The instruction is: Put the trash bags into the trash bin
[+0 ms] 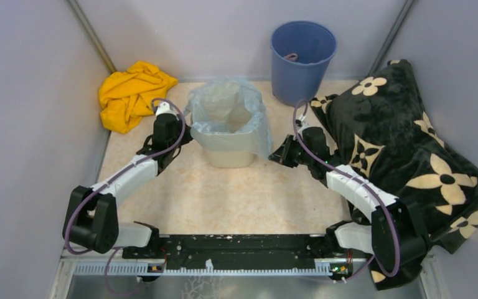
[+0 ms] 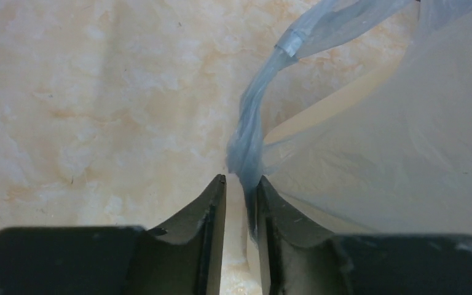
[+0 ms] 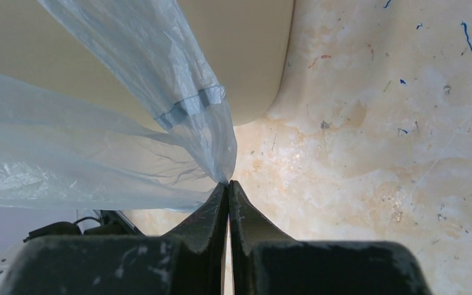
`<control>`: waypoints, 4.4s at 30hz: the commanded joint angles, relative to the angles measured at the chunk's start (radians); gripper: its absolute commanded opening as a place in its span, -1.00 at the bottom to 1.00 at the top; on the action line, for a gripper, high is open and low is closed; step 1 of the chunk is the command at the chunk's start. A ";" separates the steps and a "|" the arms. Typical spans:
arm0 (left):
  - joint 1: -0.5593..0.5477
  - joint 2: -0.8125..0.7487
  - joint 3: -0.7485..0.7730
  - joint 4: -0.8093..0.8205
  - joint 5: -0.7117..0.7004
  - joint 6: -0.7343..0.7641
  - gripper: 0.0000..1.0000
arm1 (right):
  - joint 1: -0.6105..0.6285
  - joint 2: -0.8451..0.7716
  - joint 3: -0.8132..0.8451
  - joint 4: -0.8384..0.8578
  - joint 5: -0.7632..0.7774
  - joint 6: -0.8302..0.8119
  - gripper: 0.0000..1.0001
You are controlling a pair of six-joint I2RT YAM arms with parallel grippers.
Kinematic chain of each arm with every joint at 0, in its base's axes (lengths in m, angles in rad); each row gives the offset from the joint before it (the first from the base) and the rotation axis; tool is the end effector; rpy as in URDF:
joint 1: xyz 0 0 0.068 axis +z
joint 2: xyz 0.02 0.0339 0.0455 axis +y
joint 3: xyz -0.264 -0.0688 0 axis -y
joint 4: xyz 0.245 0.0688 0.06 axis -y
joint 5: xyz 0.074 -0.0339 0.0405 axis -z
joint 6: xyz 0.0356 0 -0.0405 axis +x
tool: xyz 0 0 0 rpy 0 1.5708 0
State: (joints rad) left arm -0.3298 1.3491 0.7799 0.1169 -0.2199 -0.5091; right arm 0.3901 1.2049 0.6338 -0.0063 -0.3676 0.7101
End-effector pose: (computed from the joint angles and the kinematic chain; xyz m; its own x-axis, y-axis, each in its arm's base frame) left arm 0.2849 -0.0893 0.2420 -0.4246 -0.3574 -0.8318 -0.0876 0.9307 -0.3551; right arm 0.2300 0.1084 0.2195 -0.7957 0.3306 -0.5075 -0.1512 0.7030 0.6950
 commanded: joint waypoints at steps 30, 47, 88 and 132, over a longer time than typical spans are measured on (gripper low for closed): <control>0.006 -0.423 -0.182 -0.197 0.091 -0.114 0.38 | -0.210 0.158 0.676 -0.105 0.045 -0.123 -0.07; -0.039 -0.503 -0.353 -0.127 0.308 -0.197 0.53 | -0.218 0.664 0.709 0.456 -0.182 0.031 0.35; 0.045 -0.178 -0.253 0.023 0.104 -0.171 0.69 | -0.119 0.363 0.229 0.461 0.009 -0.080 0.36; 0.063 -0.100 -0.218 0.068 0.245 -0.228 0.68 | -0.037 0.885 0.317 1.447 -0.404 0.371 0.37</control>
State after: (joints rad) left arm -0.2726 1.2491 0.5228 0.1566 0.0727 -0.7647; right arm 0.3065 2.1849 1.0004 1.3270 -0.7036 1.1255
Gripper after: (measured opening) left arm 0.836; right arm 0.683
